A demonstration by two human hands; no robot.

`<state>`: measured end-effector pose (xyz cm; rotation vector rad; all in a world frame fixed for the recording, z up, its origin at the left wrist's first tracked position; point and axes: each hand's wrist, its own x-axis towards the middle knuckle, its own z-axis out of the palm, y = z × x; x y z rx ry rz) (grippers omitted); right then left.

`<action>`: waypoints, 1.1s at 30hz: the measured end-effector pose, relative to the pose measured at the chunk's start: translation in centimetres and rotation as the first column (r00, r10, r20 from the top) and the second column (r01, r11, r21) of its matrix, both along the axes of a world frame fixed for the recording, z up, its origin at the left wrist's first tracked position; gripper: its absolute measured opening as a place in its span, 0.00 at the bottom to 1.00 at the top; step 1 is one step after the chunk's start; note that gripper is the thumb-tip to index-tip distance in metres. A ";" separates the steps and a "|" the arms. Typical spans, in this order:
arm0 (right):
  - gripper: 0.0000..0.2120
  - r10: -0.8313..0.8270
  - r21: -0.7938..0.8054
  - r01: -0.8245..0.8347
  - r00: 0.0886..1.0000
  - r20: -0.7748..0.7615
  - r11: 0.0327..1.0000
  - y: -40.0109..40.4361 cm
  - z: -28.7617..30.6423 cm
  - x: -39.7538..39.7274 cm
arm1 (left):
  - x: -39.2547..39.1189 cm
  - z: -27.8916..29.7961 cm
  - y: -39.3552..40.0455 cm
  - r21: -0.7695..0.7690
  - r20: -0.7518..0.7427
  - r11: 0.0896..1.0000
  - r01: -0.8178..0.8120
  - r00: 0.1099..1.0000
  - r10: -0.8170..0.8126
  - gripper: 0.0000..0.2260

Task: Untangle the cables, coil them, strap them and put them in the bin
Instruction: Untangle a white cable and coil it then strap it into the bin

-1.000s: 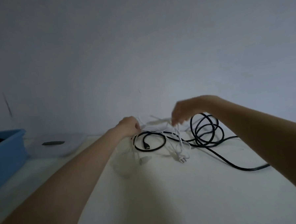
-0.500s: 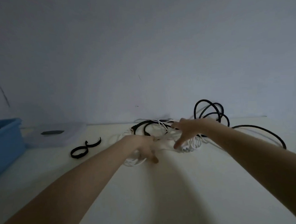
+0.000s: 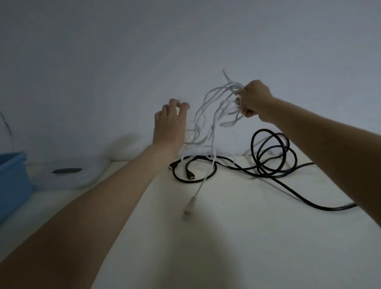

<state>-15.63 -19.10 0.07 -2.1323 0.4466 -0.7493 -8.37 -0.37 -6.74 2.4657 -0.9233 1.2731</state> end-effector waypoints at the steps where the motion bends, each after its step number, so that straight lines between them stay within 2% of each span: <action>1: 0.13 0.028 0.121 -0.029 0.999 0.016 0.992 0.0 0.5 -0.2 | 0.6 0.1 0.2 0.050 0.146 0.999 0.013 0.989 -0.020 0.27; 2: 0.14 0.059 0.234 -0.065 0.998 0.032 0.970 0.1 0.9 -0.5 | 1.3 -0.2 0.3 0.136 0.265 0.991 0.008 0.963 -0.044 0.26; 3: 0.15 0.082 0.329 -0.092 0.996 0.045 0.940 0.0 1.0 -0.7 | 1.8 -0.8 0.3 0.255 0.311 0.964 0.067 0.939 -0.148 0.23; 4: 0.15 0.093 0.398 -0.107 0.994 0.053 0.911 -0.1 0.9 -0.9 | 2.2 -1.8 0.3 0.373 0.283 0.914 0.158 0.919 -0.275 0.17; 5: 0.15 0.097 0.445 -0.112 0.994 0.057 0.889 -0.4 0.7 -1.0 | 2.3 -2.8 0.1 0.456 0.216 0.859 0.232 0.907 -0.360 0.11; 7: 0.16 0.088 0.502 -0.097 0.995 0.042 0.859 -0.7 -0.1 -0.9 | 1.2 -5.1 -0.4 0.530 0.036 0.802 0.274 0.938 -0.345 0.16; 9: 0.16 0.077 0.585 -0.097 0.995 0.060 0.805 -1.0 -0.8 -0.5 | 0.1 -7.0 -1.2 0.529 -0.221 0.802 0.277 0.958 -0.185 0.19; 10: 0.16 0.077 0.664 -0.121 0.993 0.095 0.738 -0.9 -1.2 -0.3 | -0.6 -7.6 -1.7 0.494 -0.413 0.820 0.291 0.908 -0.073 0.19; 12: 0.16 0.070 0.771 -0.170 0.984 0.161 0.614 -0.6 -1.9 0.3 | -2.1 -7.8 -3.0 0.317 -0.711 0.869 0.381 0.701 -0.048 0.16; 14: 0.13 0.083 0.821 -0.215 0.976 0.202 0.529 0.0 -2.3 0.7 | -2.7 -7.6 -4.6 0.056 -0.865 0.925 0.376 0.482 -0.143 0.19; 16: 0.12 0.112 0.860 -0.285 0.959 0.262 0.424 0.6 -2.4 1.0 | -3.2 -7.0 -5.3 -0.112 -0.927 0.958 0.264 0.320 -0.197 0.22; 17: 0.11 0.115 0.870 -0.331 0.944 0.311 0.366 0.8 -2.2 1.1 | -3.5 -6.7 -5.6 -0.149 -0.942 0.966 0.211 0.265 -0.204 0.22; 18: 0.10 0.099 0.868 -0.377 0.926 0.366 0.322 1.1 -1.8 1.1 | -3.1 -6.4 -6.1 -0.151 -0.971 0.971 0.185 0.156 -0.181 0.22; 20: 0.09 0.029 0.849 -0.439 0.892 0.452 0.293 1.6 -0.8 1.1 | -2.6 -6.2 -6.5 -0.207 -0.977 0.974 0.090 0.033 -0.210 0.27; 22: 0.09 -0.032 0.819 -0.487 0.854 0.519 0.302 2.2 0.5 0.9 | -2.4 -5.9 -6.4 -0.125 -0.992 0.985 0.118 0.014 -0.128 0.30; 23: 0.10 -0.044 0.806 -0.493 0.844 0.534 0.327 2.4 1.3 0.8 | -2.1 -6.0 -6.3 -0.096 -0.994 0.987 0.131 0.035 -0.101 0.31; 24: 0.10 -0.038 0.798 -0.478 0.849 0.526 0.368 2.6 2.0 0.6 | -1.6 -6.2 -6.0 -0.056 -0.992 0.987 0.150 0.105 -0.072 0.30; 25: 0.09 -0.025 0.782 -0.449 0.861 0.508 0.433 2.6 2.8 0.5 | -1.5 -5.9 -5.4 -0.013 -0.975 0.989 0.149 0.219 -0.045 0.26; 27: 0.09 -0.022 0.711 -0.344 0.892 0.451 0.613 2.3 3.8 0.3 | -0.4 -5.5 -3.8 0.024 -0.904 0.997 0.079 0.426 -0.012 0.19; 28: 0.10 -0.032 0.635 -0.277 0.902 0.430 0.721 1.9 4.0 0.3 | 0.2 -5.1 -2.7 0.063 -0.864 0.998 0.027 0.502 0.041 0.17; 30: 0.14 -0.069 0.360 -0.078 0.923 0.378 0.929 0.8 3.9 0.5 | 0.9 -4.2 0.0 0.104 -0.814 0.992 -0.074 0.566 0.128 0.10; 31: 0.16 -0.104 0.173 0.045 0.932 0.346 0.984 0.3 3.4 0.6 | 1.3 -3.9 1.3 0.085 -0.807 0.989 -0.120 0.574 0.139 0.08; 33: 0.17 -0.153 -0.102 0.187 0.950 0.271 0.977 -0.3 1.7 0.8 | 1.9 -3.3 3.5 -0.040 -0.821 0.976 -0.213 0.564 0.090 0.11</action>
